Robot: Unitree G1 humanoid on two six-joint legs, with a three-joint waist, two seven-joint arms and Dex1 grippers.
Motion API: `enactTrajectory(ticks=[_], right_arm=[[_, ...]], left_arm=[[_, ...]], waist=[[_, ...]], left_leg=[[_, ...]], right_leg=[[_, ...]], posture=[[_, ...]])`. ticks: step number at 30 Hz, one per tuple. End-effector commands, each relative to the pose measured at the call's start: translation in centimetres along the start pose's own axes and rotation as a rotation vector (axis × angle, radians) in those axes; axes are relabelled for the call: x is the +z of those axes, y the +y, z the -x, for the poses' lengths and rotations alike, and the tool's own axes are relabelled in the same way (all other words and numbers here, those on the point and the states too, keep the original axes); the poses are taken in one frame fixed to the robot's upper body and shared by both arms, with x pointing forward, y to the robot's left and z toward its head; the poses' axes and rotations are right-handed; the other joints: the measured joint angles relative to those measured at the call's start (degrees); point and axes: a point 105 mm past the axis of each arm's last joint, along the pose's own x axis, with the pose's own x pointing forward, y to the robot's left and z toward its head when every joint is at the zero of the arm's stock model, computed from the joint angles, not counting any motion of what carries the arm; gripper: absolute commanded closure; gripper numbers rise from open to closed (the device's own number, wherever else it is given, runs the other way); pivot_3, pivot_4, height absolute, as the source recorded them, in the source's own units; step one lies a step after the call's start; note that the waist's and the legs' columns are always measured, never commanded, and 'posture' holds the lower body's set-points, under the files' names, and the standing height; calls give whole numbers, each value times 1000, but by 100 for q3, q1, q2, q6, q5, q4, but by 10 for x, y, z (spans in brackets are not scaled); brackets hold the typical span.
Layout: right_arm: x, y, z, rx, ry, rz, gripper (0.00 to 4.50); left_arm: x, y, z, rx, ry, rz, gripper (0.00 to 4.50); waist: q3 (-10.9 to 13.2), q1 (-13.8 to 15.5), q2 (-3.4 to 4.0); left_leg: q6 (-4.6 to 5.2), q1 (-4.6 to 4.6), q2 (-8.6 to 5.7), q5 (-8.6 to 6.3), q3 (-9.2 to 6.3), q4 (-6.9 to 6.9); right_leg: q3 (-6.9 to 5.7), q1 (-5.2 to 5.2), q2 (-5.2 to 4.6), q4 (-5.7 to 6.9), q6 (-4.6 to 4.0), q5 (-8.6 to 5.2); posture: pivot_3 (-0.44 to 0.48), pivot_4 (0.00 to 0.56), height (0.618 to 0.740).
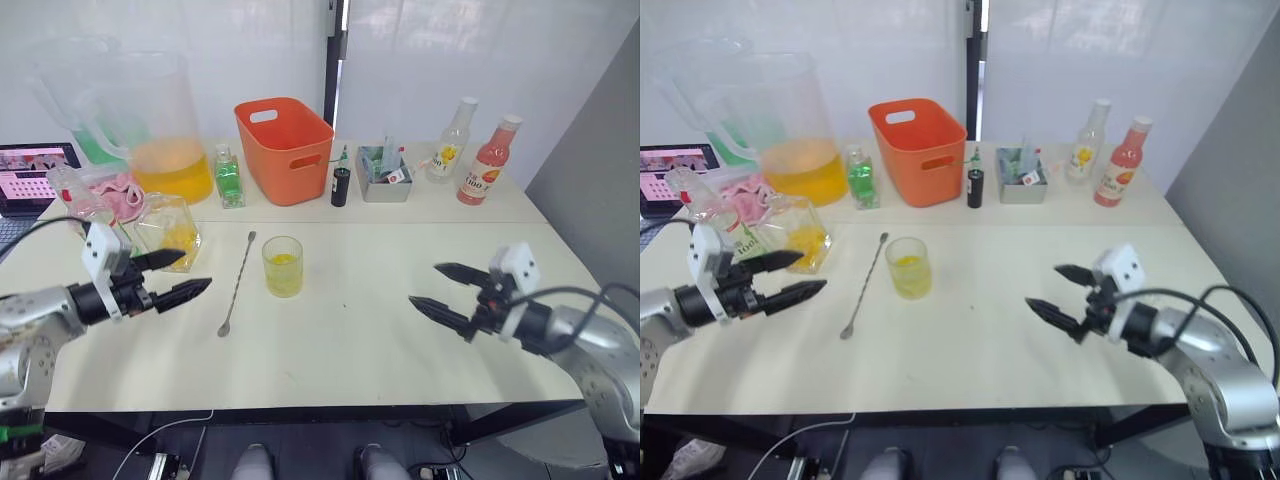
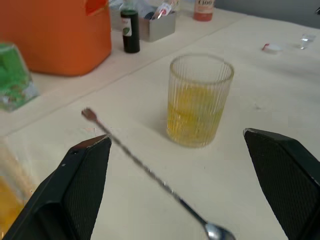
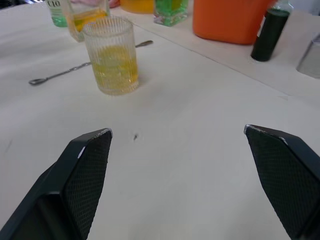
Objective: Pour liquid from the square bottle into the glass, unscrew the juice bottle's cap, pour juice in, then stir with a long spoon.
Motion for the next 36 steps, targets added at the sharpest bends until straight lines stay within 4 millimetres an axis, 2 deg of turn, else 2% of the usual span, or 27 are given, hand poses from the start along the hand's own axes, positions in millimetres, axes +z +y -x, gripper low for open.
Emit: enactTrajectory(ticks=[1, 6, 11, 15, 20, 24, 27, 33, 36], right_arm=[[1, -5, 21, -50, -17, 47, 0], [-30, -12, 56, -144, 30, -17, 0], [-58, -23, 86, -248, 75, -47, 0], [-65, -26, 93, -268, 90, -45, 0], [-65, -28, 92, -260, 81, -44, 0], [-59, -30, 79, -206, 85, -10, 0], [-47, -29, 70, -154, 60, 4, 0], [-20, -7, 45, 38, 23, -1, 0], [-8, 2, 36, 98, 10, 4, 0]], left_arm=[[0, 8, 14, 74, -46, -30, 22], [-40, 13, 38, 154, -8, 19, 22], [-70, 20, 68, 253, 34, 87, 22], [-77, 17, 78, 270, 36, 107, 22], [-77, 10, 81, 278, 27, 120, 22], [-75, 0, 67, 258, 35, 153, 22], [-63, -9, 47, 250, 12, 163, 22], [-44, -19, 3, 306, -12, 121, 22], [-45, -24, -12, 345, 7, 126, 22]], waist=[[0, -2, -1], [-2, -20, -1], [-4, -34, -3], [-5, -33, -3], [-6, -28, -2], [-6, -30, -2], [-7, -22, -3], [-9, -24, -2], [-9, -29, -3]], left_leg=[[0, 6, 0, 0, 0, 0], [-3, 39, 1, -3, 0, -4], [-35, 44, 1, -24, 0, -5], [-44, 48, 1, -30, 2, -5], [-54, 48, 1, -36, 4, -5], [-55, 49, 1, -37, 5, -4], [-55, 49, 1, -37, 5, -4], [-53, 50, 0, -36, 4, -3], [-52, 50, 0, -35, 4, -3]], right_leg=[[0, 6, 0, -2, 0, 0], [-1, 38, -2, -15, -2, -3], [-2, 42, -3, -21, -2, -4], [-3, 42, -5, -22, -3, -4], [-2, 43, -8, -24, -4, -4], [-2, 44, -8, -26, -4, -4], [-2, 44, -7, -24, -4, -4], [-1, 50, -5, -24, -2, -3], [-1, 52, -4, -24, -1, -3]], posture=[[0, 150, 703], [0, 150, 703], [0, 150, 703], [0, 150, 703], [0, 150, 703], [0, 150, 703], [0, 150, 703], [0, 150, 703], [0, 150, 703]])
